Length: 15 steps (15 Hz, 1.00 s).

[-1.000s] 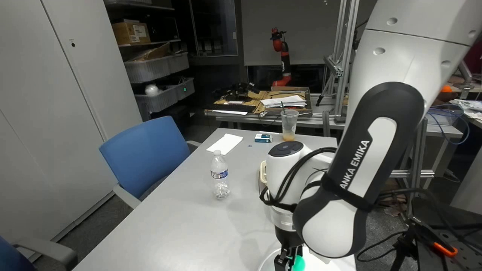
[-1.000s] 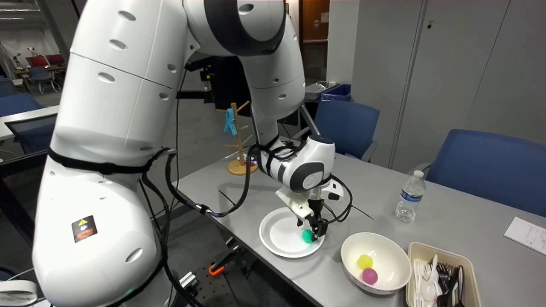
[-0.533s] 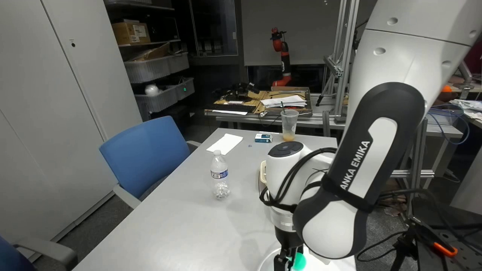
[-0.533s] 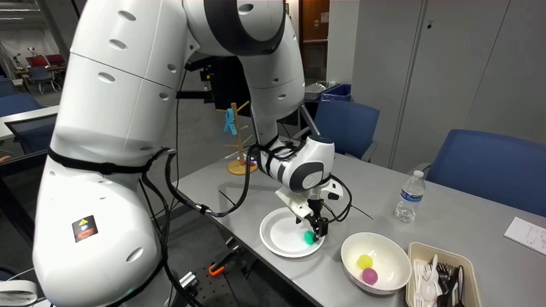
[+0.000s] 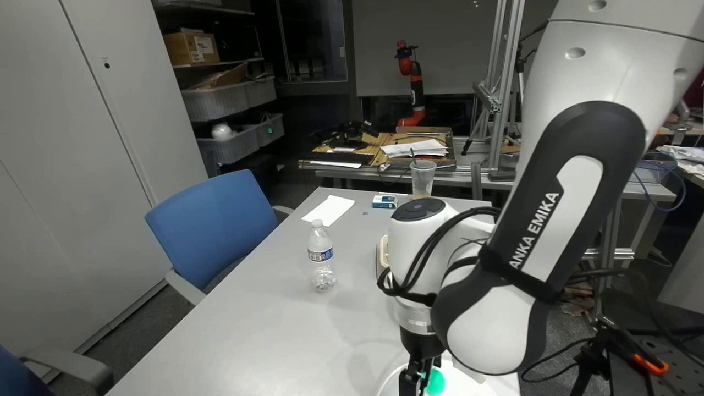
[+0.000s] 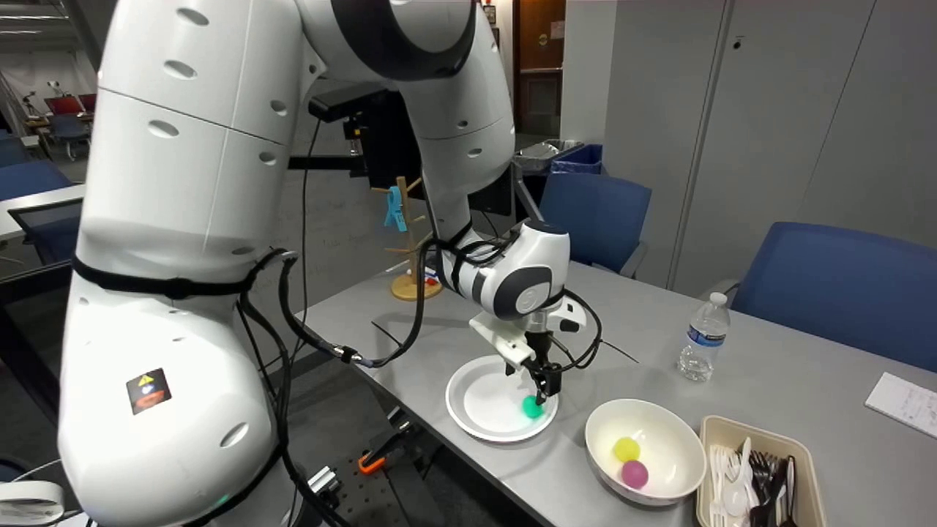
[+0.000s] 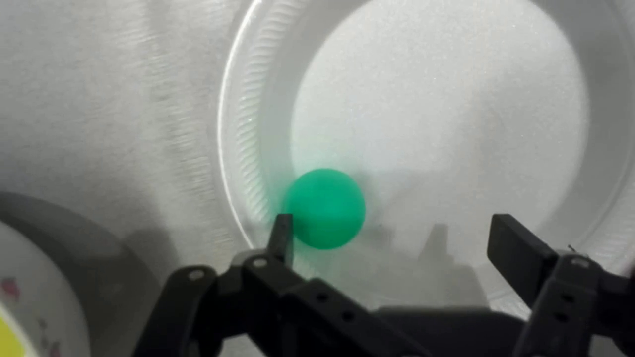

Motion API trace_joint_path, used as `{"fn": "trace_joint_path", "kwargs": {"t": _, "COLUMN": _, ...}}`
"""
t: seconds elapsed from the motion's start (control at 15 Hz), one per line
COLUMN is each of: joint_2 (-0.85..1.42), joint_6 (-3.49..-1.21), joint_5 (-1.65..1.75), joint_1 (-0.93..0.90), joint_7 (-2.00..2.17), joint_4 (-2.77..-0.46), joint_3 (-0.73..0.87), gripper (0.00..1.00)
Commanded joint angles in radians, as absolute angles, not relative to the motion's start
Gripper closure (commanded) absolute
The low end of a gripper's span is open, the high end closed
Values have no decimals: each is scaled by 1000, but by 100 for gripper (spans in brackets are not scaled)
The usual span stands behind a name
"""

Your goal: Get the blue ball from the white bowl and place it on the white plate

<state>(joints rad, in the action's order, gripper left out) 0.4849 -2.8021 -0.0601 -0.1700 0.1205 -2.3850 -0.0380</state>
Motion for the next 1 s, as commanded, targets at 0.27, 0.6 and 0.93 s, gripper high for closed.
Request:
{"fn": "trace_joint_path", "kwargs": {"t": 0.27, "joint_2": 249, "joint_6": -2593, "joint_5": 13, "joint_1": -158, "joint_7": 108, "joint_4": -2468, "joint_3": -44, "gripper": 0}}
{"fn": "trace_joint_path", "kwargs": {"t": 0.6, "joint_2": 108, "joint_6": -2439, "joint_5": -16, "joint_1": -121, "joint_7": 63, "joint_4": -2486, "joint_3": -54, "gripper": 0}}
{"fn": "trace_joint_path", "kwargs": {"t": 0.93, "joint_2": -23, "joint_6": -2413, "joint_5": -32, "joint_1": -92, "joint_7": 22, "joint_4": -2530, "joint_3": -48, "gripper": 0}}
